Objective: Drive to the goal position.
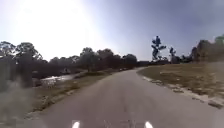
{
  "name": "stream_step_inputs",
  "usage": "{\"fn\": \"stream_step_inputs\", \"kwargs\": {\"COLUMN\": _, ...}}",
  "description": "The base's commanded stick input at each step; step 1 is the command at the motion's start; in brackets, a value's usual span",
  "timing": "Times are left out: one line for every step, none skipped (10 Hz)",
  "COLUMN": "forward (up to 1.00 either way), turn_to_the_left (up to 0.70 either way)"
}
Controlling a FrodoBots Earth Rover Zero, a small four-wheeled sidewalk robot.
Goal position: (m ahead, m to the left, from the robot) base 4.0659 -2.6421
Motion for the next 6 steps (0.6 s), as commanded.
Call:
{"fn": "stream_step_inputs", "kwargs": {"forward": 1.0, "turn_to_the_left": 0.0}}
{"fn": "stream_step_inputs", "kwargs": {"forward": 1.0, "turn_to_the_left": 0.0}}
{"fn": "stream_step_inputs", "kwargs": {"forward": 1.0, "turn_to_the_left": 0.0}}
{"fn": "stream_step_inputs", "kwargs": {"forward": 1.0, "turn_to_the_left": 0.0}}
{"fn": "stream_step_inputs", "kwargs": {"forward": 1.0, "turn_to_the_left": -0.04}}
{"fn": "stream_step_inputs", "kwargs": {"forward": 1.0, "turn_to_the_left": -0.25}}
